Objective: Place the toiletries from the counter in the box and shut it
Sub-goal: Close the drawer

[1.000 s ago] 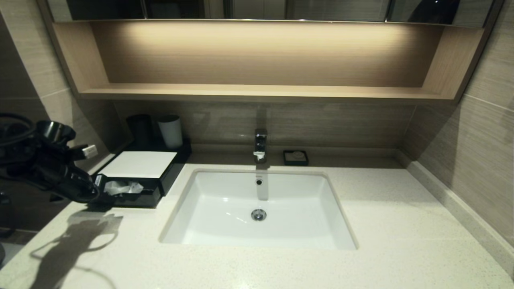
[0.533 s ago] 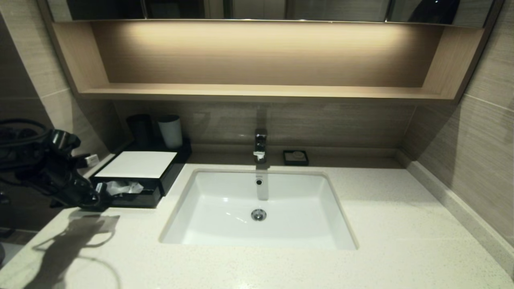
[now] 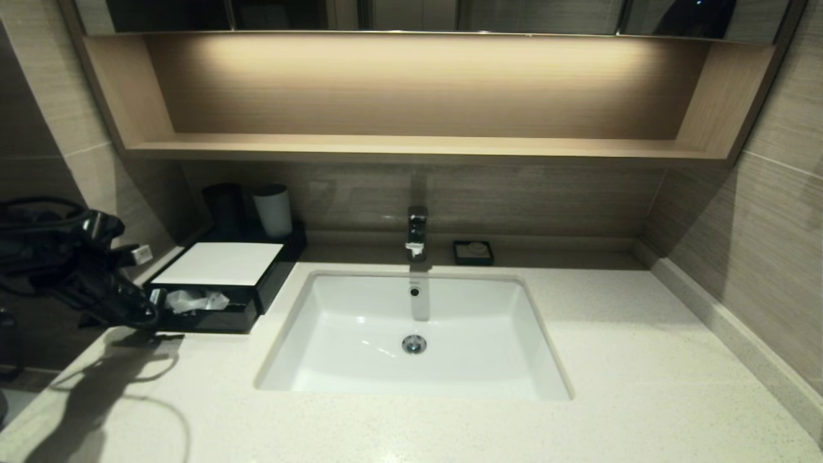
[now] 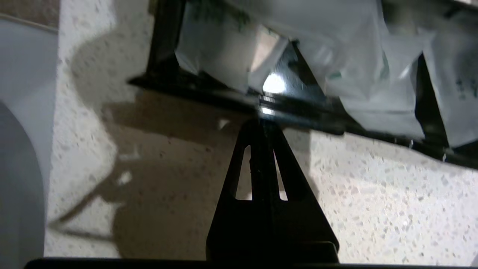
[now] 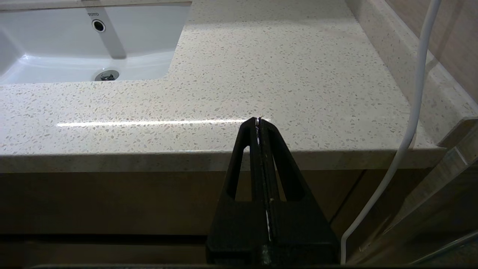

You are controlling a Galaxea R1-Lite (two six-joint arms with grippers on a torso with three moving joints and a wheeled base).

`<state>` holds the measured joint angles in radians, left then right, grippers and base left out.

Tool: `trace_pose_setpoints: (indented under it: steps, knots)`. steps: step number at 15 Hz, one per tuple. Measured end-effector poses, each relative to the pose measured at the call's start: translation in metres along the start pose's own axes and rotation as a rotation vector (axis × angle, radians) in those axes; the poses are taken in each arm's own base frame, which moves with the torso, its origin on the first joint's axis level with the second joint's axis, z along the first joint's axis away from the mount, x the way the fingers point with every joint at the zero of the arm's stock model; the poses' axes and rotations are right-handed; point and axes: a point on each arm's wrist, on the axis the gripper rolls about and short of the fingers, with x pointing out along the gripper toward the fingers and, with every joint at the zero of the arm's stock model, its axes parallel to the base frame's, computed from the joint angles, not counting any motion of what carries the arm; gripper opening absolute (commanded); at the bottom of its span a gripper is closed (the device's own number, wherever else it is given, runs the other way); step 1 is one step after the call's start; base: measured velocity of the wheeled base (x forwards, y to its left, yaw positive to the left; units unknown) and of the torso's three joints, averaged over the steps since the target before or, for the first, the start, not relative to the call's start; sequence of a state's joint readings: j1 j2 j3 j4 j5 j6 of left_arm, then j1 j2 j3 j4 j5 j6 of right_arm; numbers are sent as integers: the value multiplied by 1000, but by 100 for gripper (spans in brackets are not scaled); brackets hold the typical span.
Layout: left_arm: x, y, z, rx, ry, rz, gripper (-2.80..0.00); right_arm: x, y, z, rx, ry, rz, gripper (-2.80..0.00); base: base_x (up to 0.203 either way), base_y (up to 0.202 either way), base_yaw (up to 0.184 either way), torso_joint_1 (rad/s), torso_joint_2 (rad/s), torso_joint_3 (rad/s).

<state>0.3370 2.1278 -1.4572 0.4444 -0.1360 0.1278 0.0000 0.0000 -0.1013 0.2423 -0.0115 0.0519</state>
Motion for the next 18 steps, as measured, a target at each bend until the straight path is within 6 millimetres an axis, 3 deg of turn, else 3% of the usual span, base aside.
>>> trace_pose_setpoints:
  steps: [13,18]
  knots:
    - [21,2,23,-52,-164,-69,-280,0,0,0,0,0,-1,-280,0,0,0,0,0,0]
    - [18,1,27,-66,-204,-71,-280,0,0,0,0,0,-1,-280,0,0,0,0,0,0]
